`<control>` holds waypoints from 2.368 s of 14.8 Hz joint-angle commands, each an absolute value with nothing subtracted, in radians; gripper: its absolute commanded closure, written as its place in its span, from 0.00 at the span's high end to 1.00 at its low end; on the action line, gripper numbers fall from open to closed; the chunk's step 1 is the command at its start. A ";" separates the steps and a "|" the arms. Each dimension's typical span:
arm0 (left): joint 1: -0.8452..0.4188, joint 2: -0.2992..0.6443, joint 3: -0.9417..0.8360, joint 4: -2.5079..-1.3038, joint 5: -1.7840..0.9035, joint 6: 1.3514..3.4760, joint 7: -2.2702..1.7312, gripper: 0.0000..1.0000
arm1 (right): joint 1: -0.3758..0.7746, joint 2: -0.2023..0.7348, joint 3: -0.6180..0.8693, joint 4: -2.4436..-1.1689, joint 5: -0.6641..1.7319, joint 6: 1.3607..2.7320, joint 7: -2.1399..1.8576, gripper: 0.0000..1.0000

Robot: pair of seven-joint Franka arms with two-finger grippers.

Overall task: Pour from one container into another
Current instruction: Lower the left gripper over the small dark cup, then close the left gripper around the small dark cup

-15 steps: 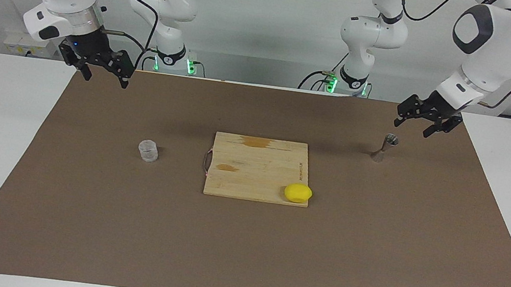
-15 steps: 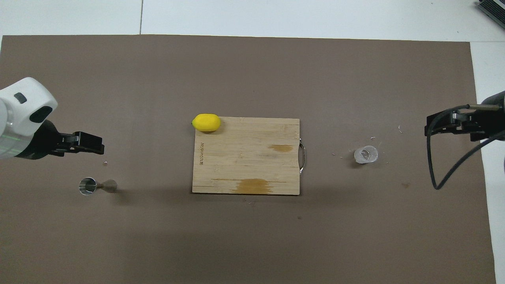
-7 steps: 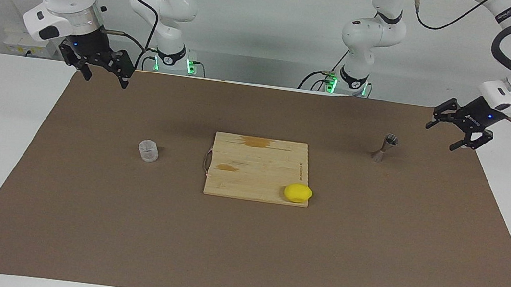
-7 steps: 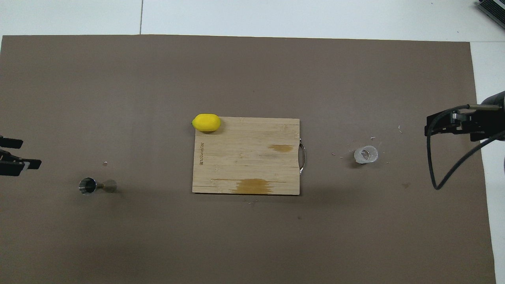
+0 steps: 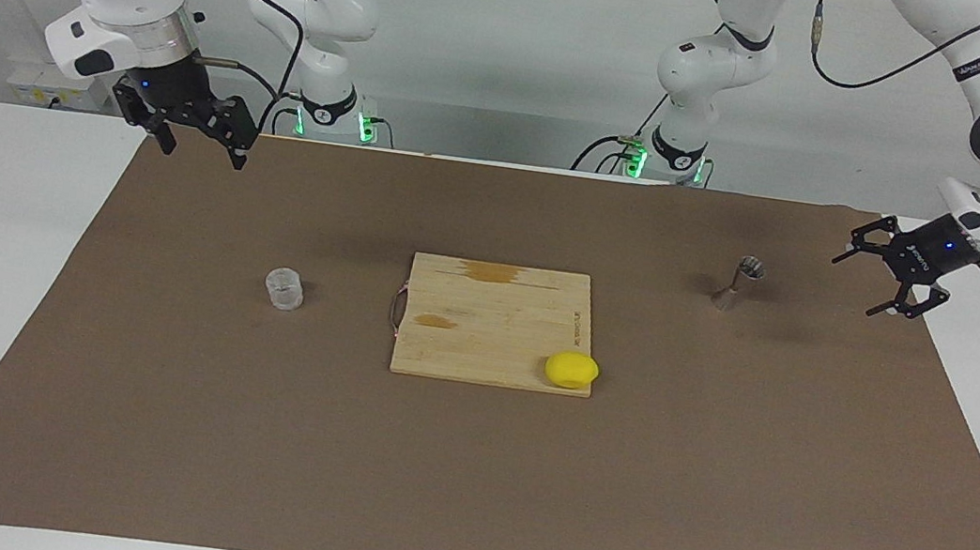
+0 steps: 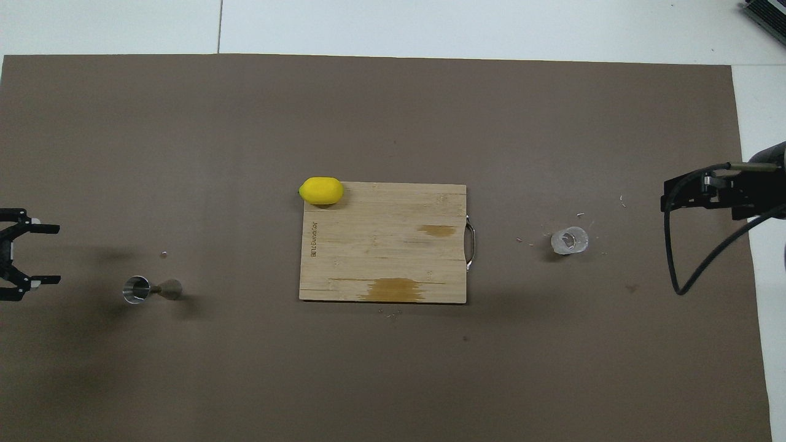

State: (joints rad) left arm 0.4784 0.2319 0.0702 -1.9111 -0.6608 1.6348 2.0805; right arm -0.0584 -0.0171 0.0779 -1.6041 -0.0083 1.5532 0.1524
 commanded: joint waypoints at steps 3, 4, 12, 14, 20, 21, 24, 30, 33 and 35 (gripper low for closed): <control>0.544 0.298 0.061 -1.949 -0.715 1.526 2.347 1.00 | -0.064 -0.014 0.081 -1.600 0.003 1.554 0.147 1.00; 0.546 0.307 0.061 -1.980 -0.751 1.491 2.388 1.00 | -0.064 -0.014 0.081 -1.600 0.003 1.554 0.147 1.00; 0.563 0.319 0.061 -2.152 -0.888 1.416 2.436 1.00 | -0.064 -0.014 0.081 -1.600 0.003 1.554 0.149 1.00; 0.549 0.308 0.061 -2.187 -0.908 1.399 2.436 1.00 | -0.064 -0.014 0.081 -1.600 0.003 1.554 0.147 1.00; 0.519 0.302 0.061 -2.209 -0.994 1.359 2.436 1.00 | -0.064 -0.014 0.081 -1.600 0.003 1.554 0.147 1.00; 0.517 0.302 0.060 -2.203 -1.008 1.359 2.436 1.00 | -0.064 -0.014 0.081 -1.600 0.003 1.554 0.147 1.00; 0.492 0.304 0.061 -2.198 -1.025 1.359 2.434 1.00 | -0.064 -0.014 0.081 -1.600 0.003 1.554 0.147 1.00; 0.488 0.304 0.061 -2.200 -1.026 1.359 2.434 0.88 | -0.064 -0.014 0.081 -1.600 0.003 1.554 0.147 1.00; 0.488 0.304 0.061 -2.200 -1.026 1.364 2.434 0.70 | -0.064 -0.014 0.081 -1.600 0.003 1.554 0.147 1.00; 0.483 0.305 0.061 -2.200 -1.026 1.370 2.434 0.61 | -0.064 -0.014 0.081 -1.600 0.003 1.554 0.147 1.00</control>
State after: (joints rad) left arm 0.4985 0.3293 0.0490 -2.1712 -1.0075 1.3626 2.4182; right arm -0.0584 -0.0171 0.0779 -1.6041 -0.0083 1.5532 0.1524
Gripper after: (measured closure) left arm 0.339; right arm 0.000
